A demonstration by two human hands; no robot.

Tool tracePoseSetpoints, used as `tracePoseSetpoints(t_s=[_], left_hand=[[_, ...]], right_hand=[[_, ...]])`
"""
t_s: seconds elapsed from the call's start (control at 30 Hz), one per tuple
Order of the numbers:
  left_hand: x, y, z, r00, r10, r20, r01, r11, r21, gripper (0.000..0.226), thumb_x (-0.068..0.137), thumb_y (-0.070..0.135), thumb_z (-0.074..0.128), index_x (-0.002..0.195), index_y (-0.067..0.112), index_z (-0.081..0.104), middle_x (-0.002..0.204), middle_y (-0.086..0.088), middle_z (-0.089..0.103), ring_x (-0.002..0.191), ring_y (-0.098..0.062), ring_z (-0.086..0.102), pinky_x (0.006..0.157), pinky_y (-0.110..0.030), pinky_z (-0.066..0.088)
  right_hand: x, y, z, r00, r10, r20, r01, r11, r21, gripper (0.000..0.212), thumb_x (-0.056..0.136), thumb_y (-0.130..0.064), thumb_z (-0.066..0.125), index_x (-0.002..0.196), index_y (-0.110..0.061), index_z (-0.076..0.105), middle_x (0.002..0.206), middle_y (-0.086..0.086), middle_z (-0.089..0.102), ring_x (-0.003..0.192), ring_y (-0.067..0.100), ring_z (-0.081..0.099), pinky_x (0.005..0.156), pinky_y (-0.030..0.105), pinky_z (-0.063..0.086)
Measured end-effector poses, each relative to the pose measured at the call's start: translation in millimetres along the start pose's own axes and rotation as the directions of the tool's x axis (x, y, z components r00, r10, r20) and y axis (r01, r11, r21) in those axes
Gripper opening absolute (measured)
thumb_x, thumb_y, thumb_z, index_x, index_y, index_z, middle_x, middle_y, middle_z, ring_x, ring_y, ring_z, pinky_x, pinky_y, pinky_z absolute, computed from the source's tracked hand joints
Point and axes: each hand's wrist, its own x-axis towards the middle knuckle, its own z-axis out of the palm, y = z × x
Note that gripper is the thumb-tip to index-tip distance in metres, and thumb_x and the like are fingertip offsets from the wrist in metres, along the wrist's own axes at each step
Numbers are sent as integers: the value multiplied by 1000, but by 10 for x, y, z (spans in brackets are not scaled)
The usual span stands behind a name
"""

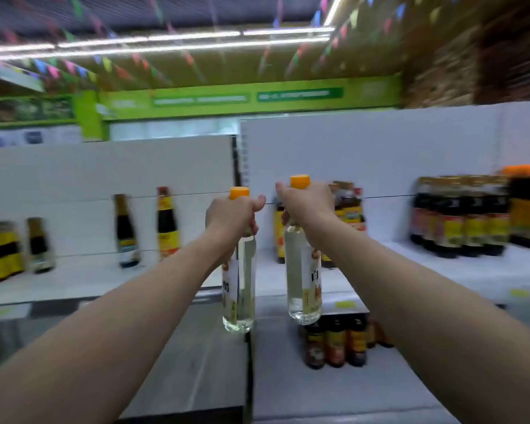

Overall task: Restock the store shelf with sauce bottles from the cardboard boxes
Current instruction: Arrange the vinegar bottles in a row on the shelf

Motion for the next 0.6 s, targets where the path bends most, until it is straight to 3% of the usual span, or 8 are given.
tracePoseSetpoints(t_s=[0.1,0.2,0.3,0.4,0.5,0.6], left_hand=[[-188,292,749,993,26,113,-15,995,-95,37,86,36,76,56,15,68,47,-1,64,60,-25,62,69,-41,56],[-417,594,1562,971,96,217,-67,988,-136,56,88,33,74,38,14,59,48,-8,61,56,-21,56,75,-41,49],[-712,934,2394,933,131,336,-71,980,-186,51,90,34,72,48,10,58,48,-7,62,50,-19,54,66,-34,44],[-1059,1261,3208,898,157,410,-65,971,-229,52,92,36,71,46,13,60,49,-4,62,57,-20,55,67,-33,46],[-1385,1537,3979,866,167,472,-11,949,-316,55,87,34,73,38,15,57,53,-9,63,63,-20,57,71,-36,45],[-1698,1819,4648,802,175,571,16,949,-314,65,91,37,71,31,15,57,54,-6,64,73,-21,57,78,-39,47]], right_hand=[[71,146,-847,984,29,-174,-36,999,-39,39,81,-43,71,55,-16,60,50,4,66,55,25,63,74,42,59],[96,260,-1748,949,37,-315,-57,997,-55,40,84,-39,73,55,-16,58,47,1,62,55,28,67,66,40,56],[81,390,-2670,907,27,-419,-79,991,-107,40,85,-42,72,59,-14,62,53,3,66,56,26,65,64,36,55],[47,516,-3550,870,0,-493,-112,974,-198,42,82,-48,71,68,-8,70,61,6,70,65,30,69,72,43,61],[-5,624,-4370,814,-30,-580,-136,961,-241,40,85,-44,73,60,-16,60,52,8,64,67,37,71,66,43,61],[-39,722,-5119,748,-32,-663,-186,948,-257,55,91,-40,74,53,-18,41,36,-7,46,48,25,52,53,31,40]])
